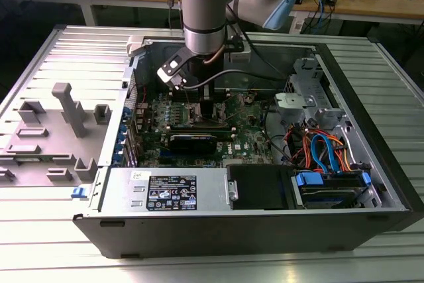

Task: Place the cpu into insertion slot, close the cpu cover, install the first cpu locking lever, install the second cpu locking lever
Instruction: 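Place the cpu into insertion slot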

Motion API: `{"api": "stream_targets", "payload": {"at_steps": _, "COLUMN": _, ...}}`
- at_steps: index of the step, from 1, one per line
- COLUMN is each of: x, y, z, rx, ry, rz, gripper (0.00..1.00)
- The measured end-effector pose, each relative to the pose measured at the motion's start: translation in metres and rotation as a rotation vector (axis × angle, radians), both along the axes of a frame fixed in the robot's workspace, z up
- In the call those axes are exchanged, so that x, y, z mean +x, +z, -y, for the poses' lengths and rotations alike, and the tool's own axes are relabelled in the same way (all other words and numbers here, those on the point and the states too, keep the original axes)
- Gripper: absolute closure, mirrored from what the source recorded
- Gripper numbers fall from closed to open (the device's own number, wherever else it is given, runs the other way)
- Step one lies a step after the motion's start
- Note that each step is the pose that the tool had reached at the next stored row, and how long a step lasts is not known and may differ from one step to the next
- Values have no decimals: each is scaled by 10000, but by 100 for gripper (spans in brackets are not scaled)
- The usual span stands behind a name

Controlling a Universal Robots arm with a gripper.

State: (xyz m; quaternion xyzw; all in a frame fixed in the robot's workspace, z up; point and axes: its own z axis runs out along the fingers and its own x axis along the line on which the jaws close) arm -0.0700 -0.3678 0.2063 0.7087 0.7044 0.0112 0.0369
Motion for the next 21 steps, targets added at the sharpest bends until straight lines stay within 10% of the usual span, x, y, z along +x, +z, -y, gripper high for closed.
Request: {"api": "stream_targets", "payload": {"at_steps": 21, "x": -1, "y": -95, "z": 1, "rx": 52, "ry": 73, "rz": -1, "gripper": 46}}
